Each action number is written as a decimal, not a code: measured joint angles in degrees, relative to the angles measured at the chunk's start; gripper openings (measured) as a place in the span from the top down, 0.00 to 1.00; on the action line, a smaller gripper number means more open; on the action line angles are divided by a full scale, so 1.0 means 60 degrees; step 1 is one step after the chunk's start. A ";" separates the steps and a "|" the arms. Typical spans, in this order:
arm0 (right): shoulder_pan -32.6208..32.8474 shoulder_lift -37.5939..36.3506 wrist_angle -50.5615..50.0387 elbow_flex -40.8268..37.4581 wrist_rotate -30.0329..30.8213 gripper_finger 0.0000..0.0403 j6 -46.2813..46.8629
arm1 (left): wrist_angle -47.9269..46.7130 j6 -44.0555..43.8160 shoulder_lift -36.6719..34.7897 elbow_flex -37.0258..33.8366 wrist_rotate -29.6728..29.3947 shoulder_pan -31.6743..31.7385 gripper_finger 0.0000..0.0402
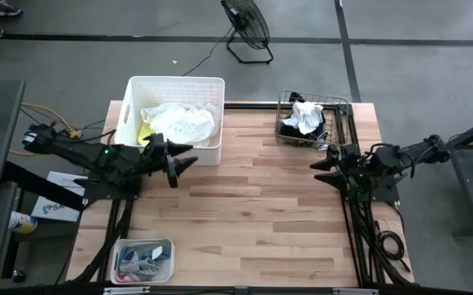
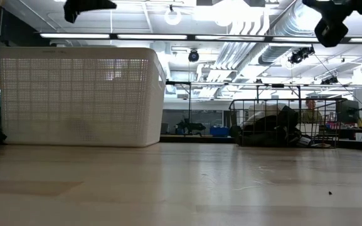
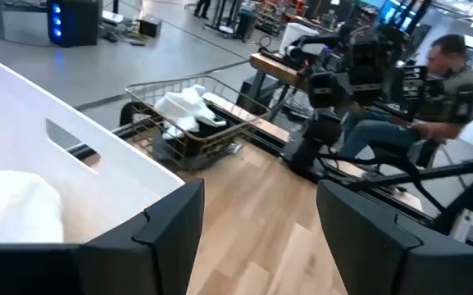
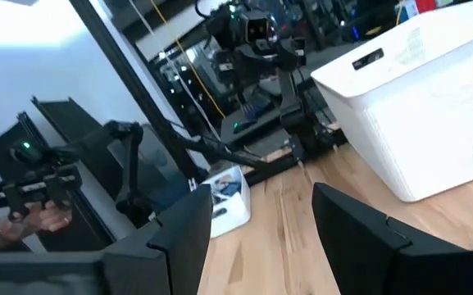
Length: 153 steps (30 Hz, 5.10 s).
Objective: Pick & Place Cloths
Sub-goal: Return to Home Position
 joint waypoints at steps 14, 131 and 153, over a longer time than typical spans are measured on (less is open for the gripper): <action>-0.0912 -0.1814 -0.0825 -0.0259 -0.0688 0.49 -0.0423 | 0.1985 0.0214 -0.0062 -0.1023 0.4580 0.2621 0.42; -0.1104 -0.2000 0.1660 -0.3293 -0.0170 0.49 -0.0752 | 0.3388 0.1661 -0.4787 -0.6852 0.7594 0.3175 0.42; -0.1105 -0.1989 0.0787 -0.3304 -0.0494 0.49 -0.1756 | 0.3123 0.1694 -0.4787 -0.6856 0.7587 0.3179 0.42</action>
